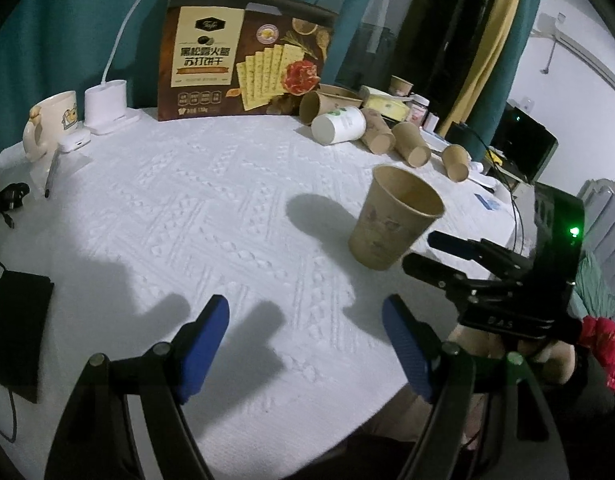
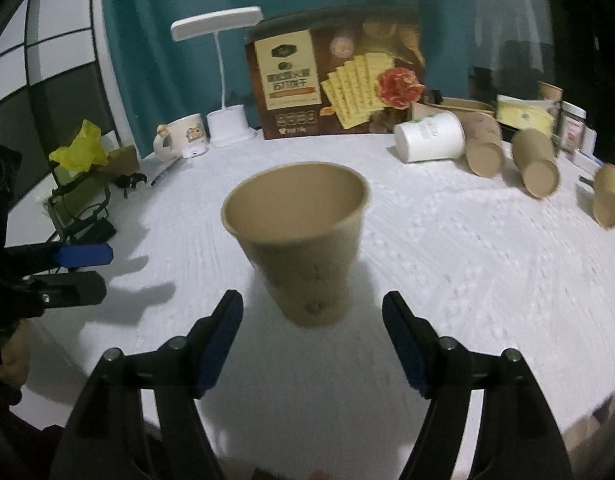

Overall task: Flip cup upright
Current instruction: 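Set the cup upright on the tablecloth and open the right gripper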

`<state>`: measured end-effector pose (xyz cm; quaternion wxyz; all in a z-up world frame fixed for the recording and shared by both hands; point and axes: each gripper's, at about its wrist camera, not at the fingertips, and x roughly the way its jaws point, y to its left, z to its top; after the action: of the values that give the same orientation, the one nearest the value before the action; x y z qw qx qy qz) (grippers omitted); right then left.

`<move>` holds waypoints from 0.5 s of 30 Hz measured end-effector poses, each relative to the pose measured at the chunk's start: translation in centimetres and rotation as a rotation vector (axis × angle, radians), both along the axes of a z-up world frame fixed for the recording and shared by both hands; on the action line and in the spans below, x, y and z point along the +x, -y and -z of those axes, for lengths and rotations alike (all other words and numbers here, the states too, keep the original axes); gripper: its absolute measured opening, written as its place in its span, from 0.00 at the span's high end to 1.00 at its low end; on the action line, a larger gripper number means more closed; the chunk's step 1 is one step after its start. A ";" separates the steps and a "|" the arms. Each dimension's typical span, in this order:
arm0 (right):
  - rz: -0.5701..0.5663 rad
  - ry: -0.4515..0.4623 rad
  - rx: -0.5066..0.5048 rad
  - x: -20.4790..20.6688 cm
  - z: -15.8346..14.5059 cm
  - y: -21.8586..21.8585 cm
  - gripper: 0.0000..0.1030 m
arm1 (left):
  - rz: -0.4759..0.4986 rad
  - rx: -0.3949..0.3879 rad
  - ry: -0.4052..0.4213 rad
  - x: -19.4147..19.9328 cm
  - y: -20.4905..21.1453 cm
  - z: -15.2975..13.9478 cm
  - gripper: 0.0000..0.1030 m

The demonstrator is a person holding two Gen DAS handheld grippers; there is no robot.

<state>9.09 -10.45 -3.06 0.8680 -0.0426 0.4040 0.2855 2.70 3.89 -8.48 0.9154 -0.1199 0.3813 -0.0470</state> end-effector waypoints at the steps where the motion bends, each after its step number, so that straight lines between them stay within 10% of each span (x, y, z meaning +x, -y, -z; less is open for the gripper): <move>1: 0.012 -0.003 0.001 -0.3 -0.2 0.4 0.32 | 0.003 0.003 0.000 -0.1 0.2 0.0 0.23; 15: 0.191 0.008 -0.046 -5.7 -2.5 6.6 0.32 | 0.067 0.028 0.020 -1.1 3.7 -0.5 0.23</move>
<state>3.41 -17.01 -0.60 0.8916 -0.0248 0.4092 0.1921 1.56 0.16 -7.98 0.9188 -0.0938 0.3763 -0.0735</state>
